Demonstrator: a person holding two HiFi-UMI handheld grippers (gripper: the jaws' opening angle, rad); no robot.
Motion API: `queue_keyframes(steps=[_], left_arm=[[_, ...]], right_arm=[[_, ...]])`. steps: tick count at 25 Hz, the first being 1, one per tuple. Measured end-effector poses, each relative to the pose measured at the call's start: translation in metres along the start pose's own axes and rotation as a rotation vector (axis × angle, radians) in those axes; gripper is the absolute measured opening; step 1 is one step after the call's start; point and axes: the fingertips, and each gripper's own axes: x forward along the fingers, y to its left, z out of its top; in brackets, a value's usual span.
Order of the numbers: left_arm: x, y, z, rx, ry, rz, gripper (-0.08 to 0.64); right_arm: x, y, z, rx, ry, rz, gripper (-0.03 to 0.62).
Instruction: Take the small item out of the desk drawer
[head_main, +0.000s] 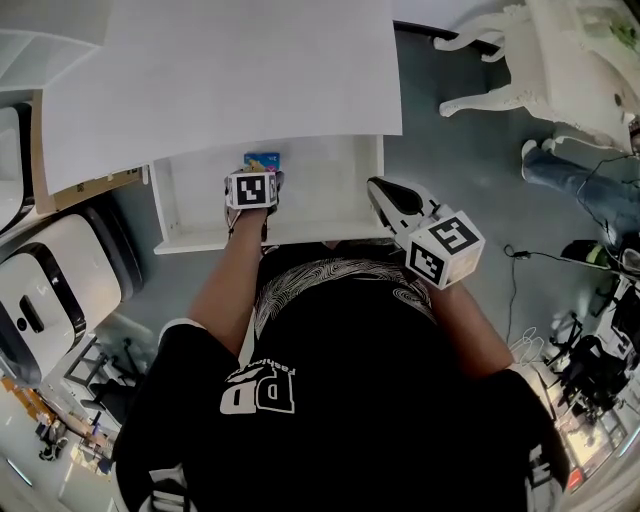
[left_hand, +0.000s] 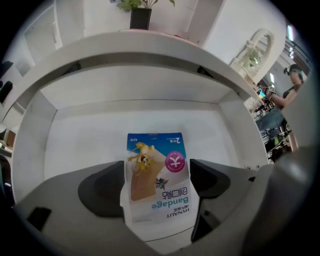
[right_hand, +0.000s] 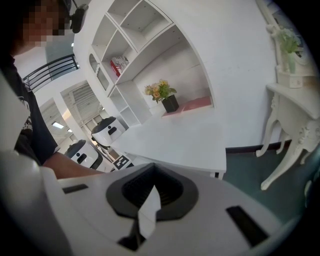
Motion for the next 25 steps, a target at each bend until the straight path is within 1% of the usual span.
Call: queue_keyframes(steps=[3,11,14,17,19,21,25], left_arm=[[0.008,0.001,-0.006,0.001,0.038,0.012,0.407],[0.013,-0.002,-0.008,0.032,0.07,0.067,0.419],[0.013,-0.001,-0.007,0.034,0.077,0.075,0.42],[0.014,-0.001,-0.007,0.039,0.085,0.07,0.42],[0.013,0.0,-0.009,0.055,0.106,0.06,0.42],[0.01,-0.001,-0.011,0.065,0.124,0.036,0.42],[0.005,-0.002,-0.014,0.049,0.14,-0.022,0.42]], right_arm=[[0.001,-0.003,0.0,0.005,0.003,-0.004,0.009],[0.0,-0.006,-0.003,0.016,0.008,-0.016,0.009],[-0.001,-0.005,-0.001,0.018,0.005,-0.021,0.009],[0.0,-0.004,-0.002,0.021,0.004,-0.025,0.009],[0.0,0.0,-0.003,0.019,0.006,-0.024,0.009],[-0.001,0.005,-0.001,0.012,0.003,-0.023,0.009],[-0.002,0.017,0.006,-0.002,-0.015,-0.026,0.009]])
